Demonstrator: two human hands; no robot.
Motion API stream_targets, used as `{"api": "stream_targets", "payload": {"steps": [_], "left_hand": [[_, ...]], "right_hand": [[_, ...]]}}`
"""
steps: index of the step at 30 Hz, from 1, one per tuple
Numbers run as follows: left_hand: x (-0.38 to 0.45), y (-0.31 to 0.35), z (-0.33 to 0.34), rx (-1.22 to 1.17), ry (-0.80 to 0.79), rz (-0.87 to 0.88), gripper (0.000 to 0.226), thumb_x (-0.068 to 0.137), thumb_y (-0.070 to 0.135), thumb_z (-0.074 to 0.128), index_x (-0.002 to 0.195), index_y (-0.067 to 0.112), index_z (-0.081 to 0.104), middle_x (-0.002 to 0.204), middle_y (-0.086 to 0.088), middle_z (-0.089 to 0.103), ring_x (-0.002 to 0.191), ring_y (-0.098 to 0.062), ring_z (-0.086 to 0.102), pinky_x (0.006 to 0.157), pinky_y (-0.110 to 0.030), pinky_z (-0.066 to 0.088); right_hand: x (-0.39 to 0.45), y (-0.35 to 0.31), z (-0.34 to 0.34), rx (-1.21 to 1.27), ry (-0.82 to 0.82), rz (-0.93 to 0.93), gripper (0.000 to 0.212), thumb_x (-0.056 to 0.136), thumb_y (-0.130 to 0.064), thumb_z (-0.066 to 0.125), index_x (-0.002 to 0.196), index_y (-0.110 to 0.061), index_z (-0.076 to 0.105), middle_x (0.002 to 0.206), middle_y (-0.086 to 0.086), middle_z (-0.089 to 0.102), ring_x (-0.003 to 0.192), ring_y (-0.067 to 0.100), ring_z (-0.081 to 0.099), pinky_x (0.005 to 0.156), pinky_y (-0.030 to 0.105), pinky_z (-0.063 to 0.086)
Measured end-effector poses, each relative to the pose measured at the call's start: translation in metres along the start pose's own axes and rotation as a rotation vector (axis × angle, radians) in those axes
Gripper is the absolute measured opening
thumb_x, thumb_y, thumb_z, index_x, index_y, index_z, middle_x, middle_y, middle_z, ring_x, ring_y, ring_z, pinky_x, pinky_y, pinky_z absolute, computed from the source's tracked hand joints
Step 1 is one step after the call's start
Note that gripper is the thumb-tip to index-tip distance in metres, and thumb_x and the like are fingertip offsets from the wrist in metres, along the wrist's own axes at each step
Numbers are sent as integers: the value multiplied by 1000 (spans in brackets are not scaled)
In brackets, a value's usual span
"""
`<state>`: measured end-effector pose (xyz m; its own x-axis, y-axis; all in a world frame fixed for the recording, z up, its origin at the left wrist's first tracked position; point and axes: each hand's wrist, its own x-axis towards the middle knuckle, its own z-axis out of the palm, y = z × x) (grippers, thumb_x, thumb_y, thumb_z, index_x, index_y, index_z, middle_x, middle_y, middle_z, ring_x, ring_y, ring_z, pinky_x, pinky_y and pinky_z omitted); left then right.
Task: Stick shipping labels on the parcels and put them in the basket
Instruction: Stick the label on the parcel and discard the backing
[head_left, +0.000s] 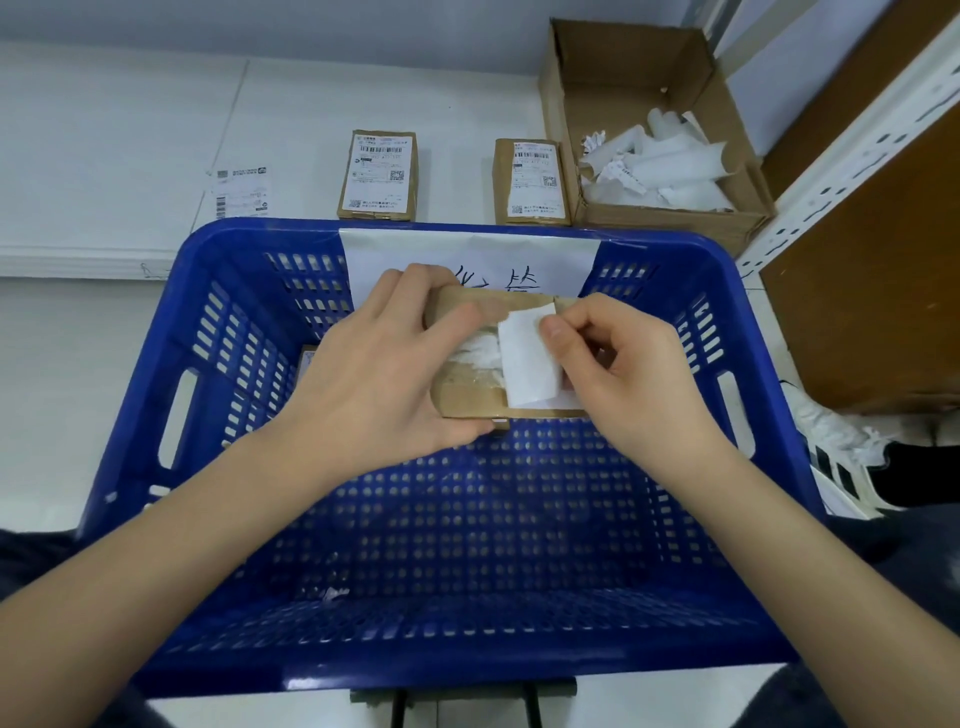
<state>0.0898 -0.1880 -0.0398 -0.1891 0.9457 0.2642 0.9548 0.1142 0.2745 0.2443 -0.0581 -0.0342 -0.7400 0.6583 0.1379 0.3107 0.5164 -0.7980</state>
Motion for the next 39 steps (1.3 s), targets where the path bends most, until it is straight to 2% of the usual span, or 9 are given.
{"api": "stream_targets", "payload": {"steps": [4,8,14,17,21,25,29,34,39], "left_hand": [[0,-1,1,49,19,64,62,67,62,55,118,29,48,122,-20,52,104,-28,45,60,-30,43],[-1,-4,2,36,4,72,56,69,62,53,114,29,54,125,-20,52,107,-29,43,58,-33,46],[0,-9,-2,2,27,39,55,64,59,64,110,29,64,127,-17,51,108,-29,44,60,-40,52],[0,-13,-2,-31,42,20,55,61,58,67,110,34,58,129,-14,50,109,-29,47,63,-45,55],[1,-12,-2,-51,58,-4,61,60,63,57,114,34,49,128,-11,49,106,-24,46,62,-44,55],[0,-11,-2,-21,52,31,66,59,55,69,118,34,48,127,-15,51,105,-24,42,59,-42,54],[1,-7,-4,19,61,82,58,65,57,64,116,35,51,125,-19,53,105,-25,41,59,-36,49],[1,-6,-4,90,37,159,47,72,52,55,111,27,61,122,-22,55,105,-30,42,57,-31,44],[0,-5,-4,107,21,178,45,65,46,71,103,22,72,122,-25,56,107,-33,43,59,-36,49]], "right_hand": [[0,-3,2,180,22,89,8,91,-16,62,87,-19,67,77,0,69,73,13,64,64,26,53],[1,-8,0,349,30,122,11,89,-11,64,91,-20,68,79,-9,69,72,0,65,63,11,49],[3,-9,-3,488,-200,130,17,83,-20,63,98,-21,70,86,-9,74,80,5,68,71,15,51],[4,-8,-4,449,-253,122,18,85,-10,65,98,-22,71,85,-9,73,81,6,67,74,16,51],[4,-8,-5,402,-240,152,18,83,-11,69,90,-27,73,73,-8,64,71,10,56,71,20,49],[3,-12,-6,401,-302,198,13,84,-28,64,93,-26,74,90,-2,73,87,17,65,78,24,52],[4,-9,-4,341,-246,155,17,90,-13,62,90,-26,73,87,5,72,84,28,61,71,27,48],[3,-5,-1,386,-220,193,16,82,-4,71,85,-17,61,63,-8,62,63,7,56,63,15,45],[2,-9,-2,396,-195,165,11,89,-1,60,87,-9,67,70,3,62,65,8,55,62,13,44]]}}
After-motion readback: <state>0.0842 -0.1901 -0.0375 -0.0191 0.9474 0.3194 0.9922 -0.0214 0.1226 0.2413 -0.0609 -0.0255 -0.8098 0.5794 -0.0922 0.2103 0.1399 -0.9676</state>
